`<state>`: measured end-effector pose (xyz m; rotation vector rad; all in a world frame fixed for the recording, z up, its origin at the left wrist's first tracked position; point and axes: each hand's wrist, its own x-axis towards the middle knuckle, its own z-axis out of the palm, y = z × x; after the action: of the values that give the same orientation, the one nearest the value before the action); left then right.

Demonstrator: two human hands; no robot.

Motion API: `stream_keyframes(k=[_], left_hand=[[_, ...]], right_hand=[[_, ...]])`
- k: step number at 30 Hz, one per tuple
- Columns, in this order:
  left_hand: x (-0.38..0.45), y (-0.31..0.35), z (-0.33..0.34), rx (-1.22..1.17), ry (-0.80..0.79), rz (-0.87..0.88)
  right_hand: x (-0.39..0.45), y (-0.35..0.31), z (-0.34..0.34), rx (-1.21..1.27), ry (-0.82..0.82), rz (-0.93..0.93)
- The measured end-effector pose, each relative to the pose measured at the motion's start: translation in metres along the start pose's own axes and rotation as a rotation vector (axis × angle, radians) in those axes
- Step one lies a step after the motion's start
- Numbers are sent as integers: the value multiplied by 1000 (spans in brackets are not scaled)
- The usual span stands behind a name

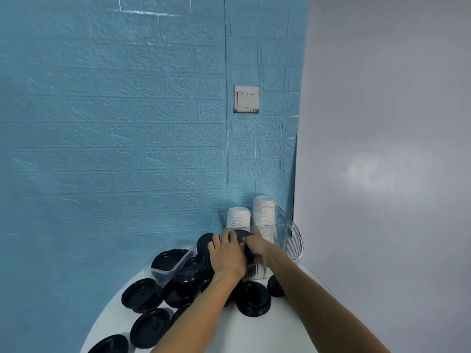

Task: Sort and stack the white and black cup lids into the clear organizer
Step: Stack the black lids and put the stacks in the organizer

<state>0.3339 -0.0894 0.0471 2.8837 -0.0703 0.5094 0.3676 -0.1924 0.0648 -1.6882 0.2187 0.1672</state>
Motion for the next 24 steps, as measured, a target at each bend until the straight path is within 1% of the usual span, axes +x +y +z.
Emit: stream_keyframes(k=[2, 5, 8, 10, 13, 19, 24], left_hand=[[-1, -6, 4, -68, 9, 28], [-1, -11, 6, -158, 38, 38], [-1, -18, 5, -174, 47, 51], [0, -22, 6, -166, 37, 70], [1, -24, 7, -167, 20, 103], [8, -29, 12, -171, 36, 122], [5, -35, 12, -180, 41, 129]], right_hand=[[2, 0, 2, -103, 43, -32], [-1, -1, 5, -347, 146, -109], [-7, -5, 4, -638, 248, -191], [-11, -10, 0, -763, 300, -253], [-16, -17, -4, -981, 320, -297], [-18, -17, -12, -1044, 279, -318], [-21, -6, -16, -980, 238, -368]])
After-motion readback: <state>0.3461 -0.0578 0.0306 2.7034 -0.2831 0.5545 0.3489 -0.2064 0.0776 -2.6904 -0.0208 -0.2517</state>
